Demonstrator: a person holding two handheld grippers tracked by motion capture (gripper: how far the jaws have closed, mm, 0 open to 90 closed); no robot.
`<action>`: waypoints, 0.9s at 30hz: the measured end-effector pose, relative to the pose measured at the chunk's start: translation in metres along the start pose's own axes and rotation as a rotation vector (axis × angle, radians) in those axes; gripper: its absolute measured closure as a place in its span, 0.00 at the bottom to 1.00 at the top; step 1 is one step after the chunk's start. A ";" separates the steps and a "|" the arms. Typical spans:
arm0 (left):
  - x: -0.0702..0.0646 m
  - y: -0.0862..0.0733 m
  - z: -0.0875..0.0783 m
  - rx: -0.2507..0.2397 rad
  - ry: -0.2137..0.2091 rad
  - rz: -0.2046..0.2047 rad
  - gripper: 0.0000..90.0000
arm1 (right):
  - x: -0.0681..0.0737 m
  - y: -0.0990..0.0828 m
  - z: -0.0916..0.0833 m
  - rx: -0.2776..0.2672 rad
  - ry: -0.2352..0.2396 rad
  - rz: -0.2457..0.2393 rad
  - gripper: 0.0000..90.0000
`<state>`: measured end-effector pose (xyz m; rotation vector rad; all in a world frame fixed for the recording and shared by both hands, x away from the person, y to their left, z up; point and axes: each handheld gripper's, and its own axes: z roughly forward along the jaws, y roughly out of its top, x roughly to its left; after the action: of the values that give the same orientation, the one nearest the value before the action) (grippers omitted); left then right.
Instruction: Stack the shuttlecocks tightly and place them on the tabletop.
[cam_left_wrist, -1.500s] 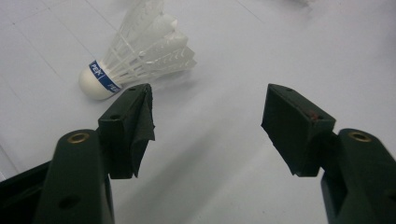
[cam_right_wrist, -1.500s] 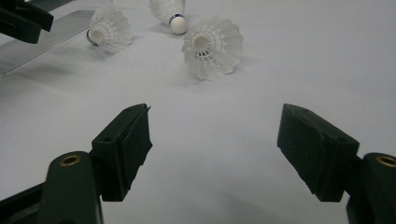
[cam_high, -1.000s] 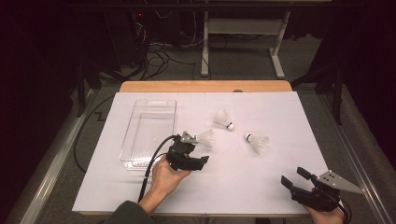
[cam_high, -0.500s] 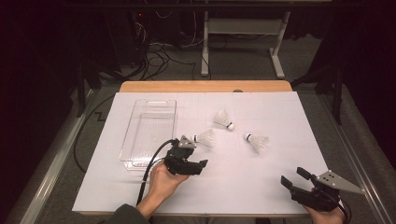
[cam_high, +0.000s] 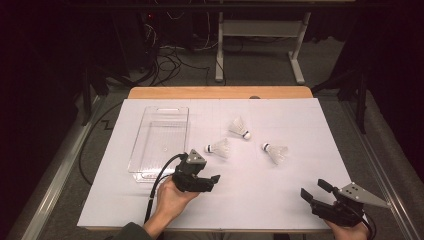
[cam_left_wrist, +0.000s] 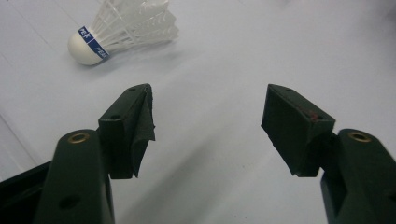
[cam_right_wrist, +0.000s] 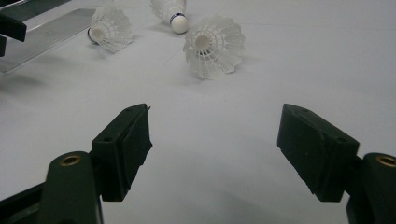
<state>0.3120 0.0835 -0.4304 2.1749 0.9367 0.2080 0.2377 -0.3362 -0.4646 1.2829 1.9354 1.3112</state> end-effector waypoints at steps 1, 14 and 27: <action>-0.001 -0.001 0.000 -0.006 0.003 0.000 0.38 | 0.000 0.000 0.000 0.000 0.000 0.001 0.29; -0.004 -0.014 -0.007 -0.024 -0.005 0.019 0.38 | 0.001 0.000 0.000 0.002 -0.002 0.002 0.29; -0.006 -0.027 -0.015 -0.024 -0.024 0.025 0.36 | 0.001 0.000 0.000 0.003 -0.002 0.000 0.29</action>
<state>0.2867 0.1001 -0.4375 2.1635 0.8896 0.2032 0.2377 -0.3354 -0.4646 1.2848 1.9373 1.3071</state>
